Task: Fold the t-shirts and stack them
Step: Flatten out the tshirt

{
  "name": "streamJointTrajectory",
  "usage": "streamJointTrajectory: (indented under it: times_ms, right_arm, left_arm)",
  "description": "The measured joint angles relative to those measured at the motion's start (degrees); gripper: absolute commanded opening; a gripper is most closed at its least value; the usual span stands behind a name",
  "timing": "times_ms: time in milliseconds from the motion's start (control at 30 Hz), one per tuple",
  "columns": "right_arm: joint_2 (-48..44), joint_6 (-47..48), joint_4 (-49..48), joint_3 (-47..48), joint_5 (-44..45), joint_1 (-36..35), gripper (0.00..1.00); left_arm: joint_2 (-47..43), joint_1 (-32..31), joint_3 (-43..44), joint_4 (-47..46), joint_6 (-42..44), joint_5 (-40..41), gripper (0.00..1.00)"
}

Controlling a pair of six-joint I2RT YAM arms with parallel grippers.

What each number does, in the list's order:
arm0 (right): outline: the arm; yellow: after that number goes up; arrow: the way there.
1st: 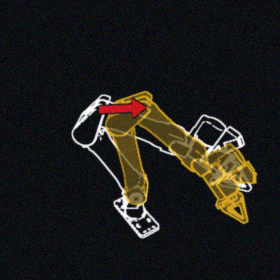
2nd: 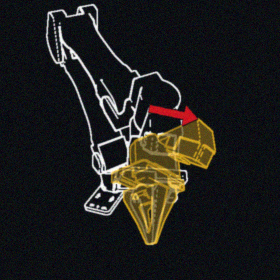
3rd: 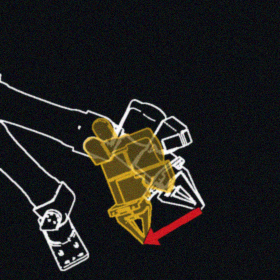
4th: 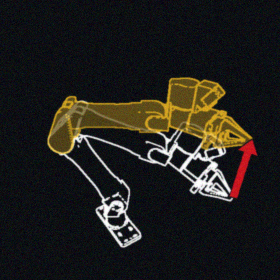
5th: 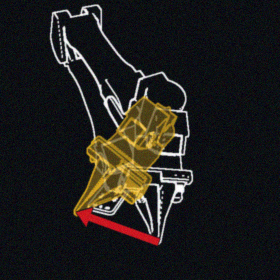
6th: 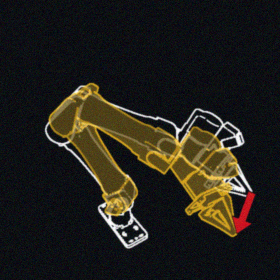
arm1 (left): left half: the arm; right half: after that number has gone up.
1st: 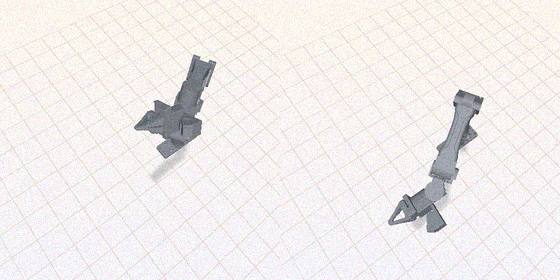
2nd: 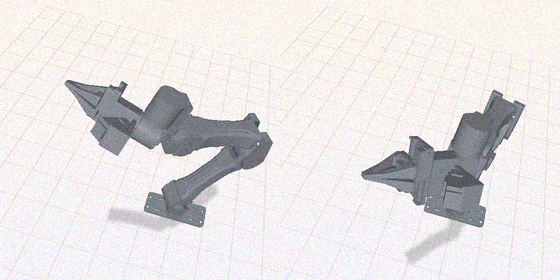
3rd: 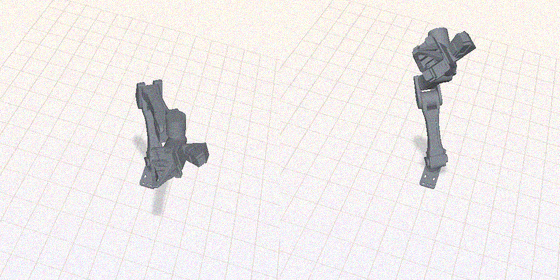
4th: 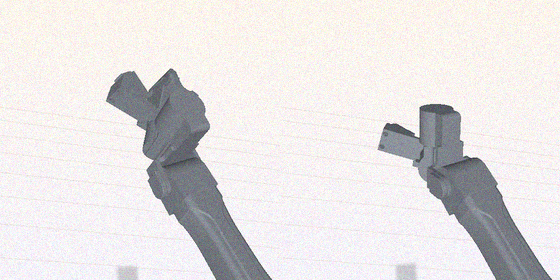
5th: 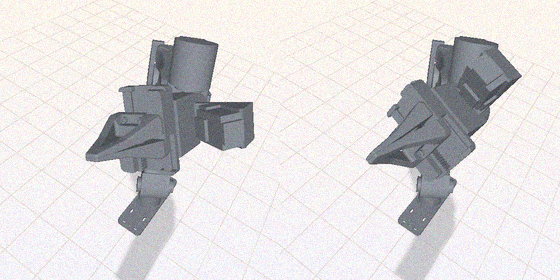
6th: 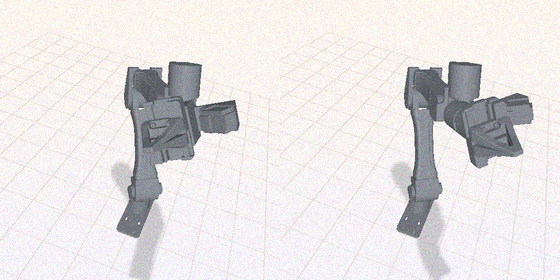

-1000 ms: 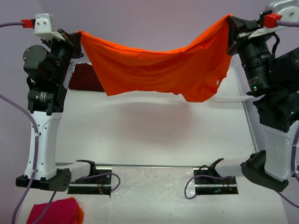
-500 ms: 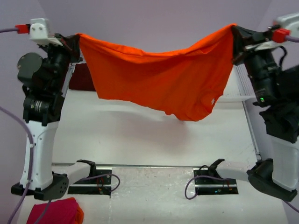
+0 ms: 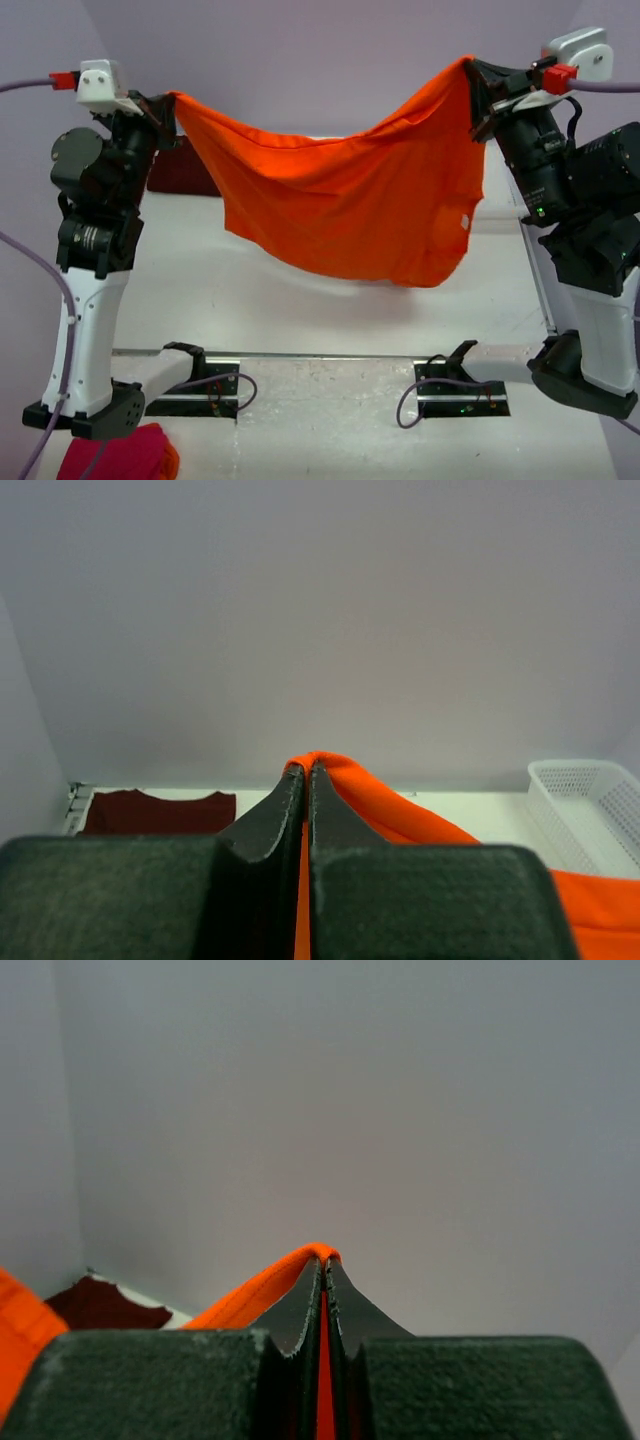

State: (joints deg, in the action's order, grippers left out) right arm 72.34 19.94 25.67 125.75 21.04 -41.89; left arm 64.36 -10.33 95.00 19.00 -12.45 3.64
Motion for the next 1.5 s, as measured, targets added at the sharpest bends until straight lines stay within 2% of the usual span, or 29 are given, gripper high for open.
streamJointTrajectory:
  times_ms: [100,233,400,500,567,667,800,900,1200,1367,1500]
  right_arm:
    - [-2.9,-0.4,1.8,-3.8,-0.9,-1.9,0.00]
    - [-3.1,2.6,-0.9,-0.8,1.1,-0.1,0.00]
    - [4.1,3.8,-6.1,8.4,1.5,9.7,0.00]
    - [10.2,4.1,-6.4,12.8,1.2,12.1,0.00]
    - [13.0,4.0,-5.5,13.4,0.5,12.4,0.00]
    - [14.9,3.4,-1.8,11.5,-0.7,12.4,0.00]
    - [12.7,3.1,1.0,7.7,-0.9,11.0,0.00]
    - [9.1,4.1,2.0,6.1,1.1,5.6,0.00]
    - [-5.6,10.0,2.3,6.0,11.0,-21.4,0.00]
    - [-9.4,15.7,-4.4,4.7,18.8,-33.1,0.00]
    - [-9.3,18.9,-8.5,-1.0,21.1,-34.7,0.00]
  left_arm:
    - [-4.4,0.0,-0.6,1.1,0.1,1.2,0.00]
    - [-2.6,0.0,8.2,-2.3,0.2,1.7,0.00]
    - [10.0,0.0,18.3,-6.3,0.7,1.7,0.00]
    - [20.1,0.0,23.6,-4.7,1.2,1.7,0.00]
    - [23.6,0.0,20.9,-3.5,1.2,1.6,0.00]
    - [23.6,0.0,14.4,0.6,1.2,1.4,0.00]
    - [20.5,0.0,13.7,3.1,1.2,1.2,0.00]
    - [13.6,0.0,13.2,3.1,1.1,0.5,0.00]
    - [-9.5,0.0,11.7,2.4,-1.4,-3.8,0.00]
    - [-13.0,0.0,11.8,2.5,-3.1,-6.7,0.00]
    - [-12.0,0.0,8.8,3.0,-3.7,-7.5,0.00]
